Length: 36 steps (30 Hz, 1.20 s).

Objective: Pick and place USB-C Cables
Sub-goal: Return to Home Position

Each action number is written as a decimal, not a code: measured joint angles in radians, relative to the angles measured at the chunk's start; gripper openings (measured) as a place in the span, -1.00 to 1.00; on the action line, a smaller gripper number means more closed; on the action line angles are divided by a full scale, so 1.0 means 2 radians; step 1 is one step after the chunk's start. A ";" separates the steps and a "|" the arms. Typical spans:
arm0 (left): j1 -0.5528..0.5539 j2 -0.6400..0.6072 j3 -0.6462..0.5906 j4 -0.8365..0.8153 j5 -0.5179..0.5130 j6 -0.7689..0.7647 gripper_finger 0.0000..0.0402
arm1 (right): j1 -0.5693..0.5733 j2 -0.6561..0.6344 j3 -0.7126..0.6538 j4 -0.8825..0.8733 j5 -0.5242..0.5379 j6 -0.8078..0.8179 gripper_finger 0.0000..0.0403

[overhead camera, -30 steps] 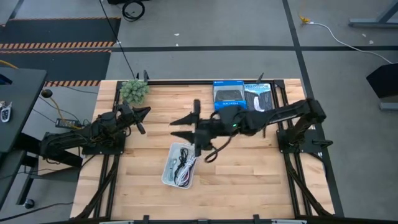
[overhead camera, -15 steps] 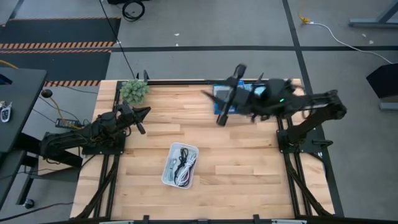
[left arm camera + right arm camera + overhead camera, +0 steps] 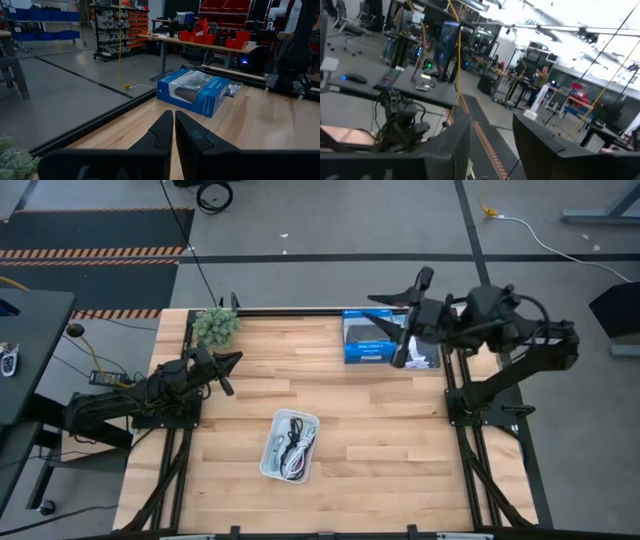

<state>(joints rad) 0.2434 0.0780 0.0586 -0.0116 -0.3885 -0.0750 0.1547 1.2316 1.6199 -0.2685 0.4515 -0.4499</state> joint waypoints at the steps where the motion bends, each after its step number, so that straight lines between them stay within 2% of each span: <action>1: 0.000 0.000 0.000 0.000 0.000 0.000 -0.88 | 0.000 -0.005 0.000 -0.008 0.000 0.005 -0.25; 11: 0.000 0.000 0.000 0.000 0.000 0.000 -0.88 | 0.005 -0.064 0.000 -0.057 0.000 0.033 -0.25; 26: 0.000 0.000 0.000 0.000 0.000 0.000 -0.88 | 0.004 -0.129 0.000 -0.199 0.000 0.098 -0.25; 31: 0.000 0.000 0.000 0.000 0.000 0.000 -0.88 | 0.004 -0.162 -0.042 -0.203 0.000 0.112 -0.25; 36: 0.000 0.000 0.000 0.000 0.000 0.000 -0.88 | 0.004 -0.206 -0.117 -0.185 0.021 0.145 -0.25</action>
<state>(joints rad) 0.2433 0.0780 0.0585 -0.0119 -0.3885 -0.0750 0.1619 0.8201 1.3869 -0.6381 0.4939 -0.1597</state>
